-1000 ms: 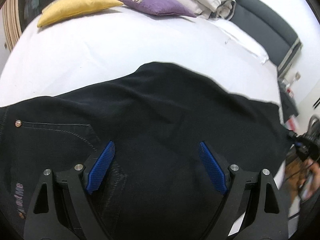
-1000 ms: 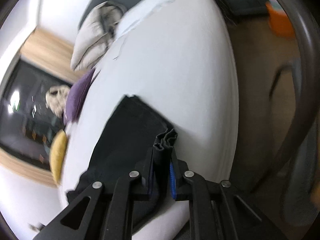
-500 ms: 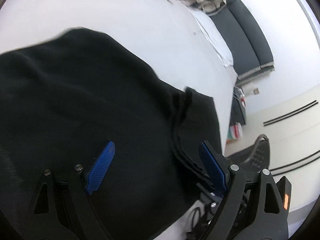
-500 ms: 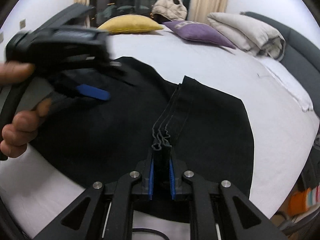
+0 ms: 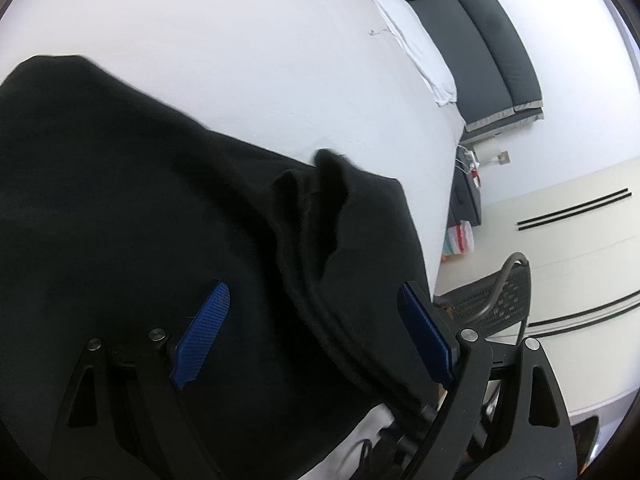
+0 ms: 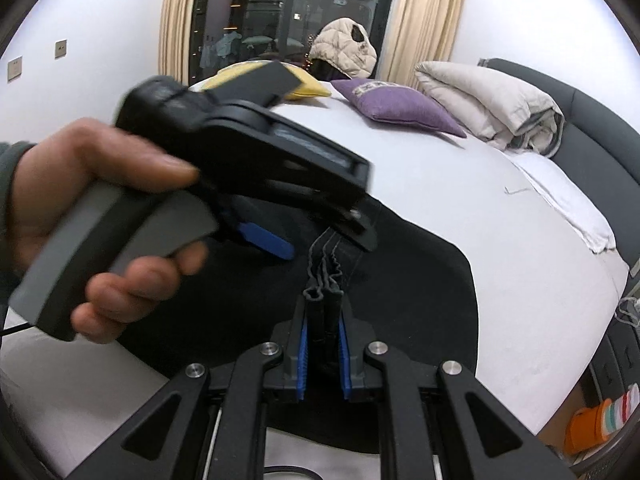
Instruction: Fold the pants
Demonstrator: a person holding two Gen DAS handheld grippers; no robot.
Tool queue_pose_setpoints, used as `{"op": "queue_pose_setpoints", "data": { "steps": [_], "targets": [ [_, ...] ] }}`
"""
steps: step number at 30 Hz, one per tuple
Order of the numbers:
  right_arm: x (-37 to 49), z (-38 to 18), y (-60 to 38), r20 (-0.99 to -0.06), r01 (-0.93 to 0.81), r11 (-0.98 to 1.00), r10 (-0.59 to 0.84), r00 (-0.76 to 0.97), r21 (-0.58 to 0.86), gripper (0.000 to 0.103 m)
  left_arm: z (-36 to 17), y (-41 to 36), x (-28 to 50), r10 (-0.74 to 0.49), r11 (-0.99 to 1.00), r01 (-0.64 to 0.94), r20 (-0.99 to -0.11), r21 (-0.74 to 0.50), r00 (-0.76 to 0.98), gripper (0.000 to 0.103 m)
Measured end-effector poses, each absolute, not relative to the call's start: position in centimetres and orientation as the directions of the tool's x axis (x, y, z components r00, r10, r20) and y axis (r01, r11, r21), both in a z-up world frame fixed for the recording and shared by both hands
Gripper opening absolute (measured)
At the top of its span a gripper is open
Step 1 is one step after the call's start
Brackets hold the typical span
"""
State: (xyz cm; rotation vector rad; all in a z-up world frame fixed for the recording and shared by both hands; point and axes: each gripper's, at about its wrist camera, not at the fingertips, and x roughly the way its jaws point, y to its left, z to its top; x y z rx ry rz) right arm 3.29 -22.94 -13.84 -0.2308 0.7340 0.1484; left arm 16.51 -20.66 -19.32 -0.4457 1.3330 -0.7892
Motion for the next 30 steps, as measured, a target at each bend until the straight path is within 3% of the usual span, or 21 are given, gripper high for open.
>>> {"op": "queue_pose_setpoints", "data": {
  "steps": [2,3,6,30],
  "targets": [
    [3.4,-13.8,-22.5,-0.678,-0.222,0.962,0.058,0.733,-0.158,0.014,-19.2,-21.0,16.6,-0.735,0.659,0.265,-0.677,-0.704,0.033,0.063],
    [3.4,-13.7,-22.3,-0.676,-0.224,0.961,0.059,0.735,-0.160,0.014,-19.3,-21.4,16.5,-0.736,0.653,0.278,-0.677,-0.704,0.014,0.026],
    [3.8,-13.4,-22.3,-0.671,-0.231,0.958,0.061,0.739,-0.168,0.014,-19.4,-21.5,16.3,-0.750,0.631,0.304,-0.662,-0.713,0.003,0.009],
    [4.4,-13.6,-11.9,-0.689,-0.476,0.857,0.223,0.690,-0.199,0.014,-18.1,-3.5,15.9,-0.707,0.704,0.256,-0.690,-0.663,0.158,0.006]
  ]
}}
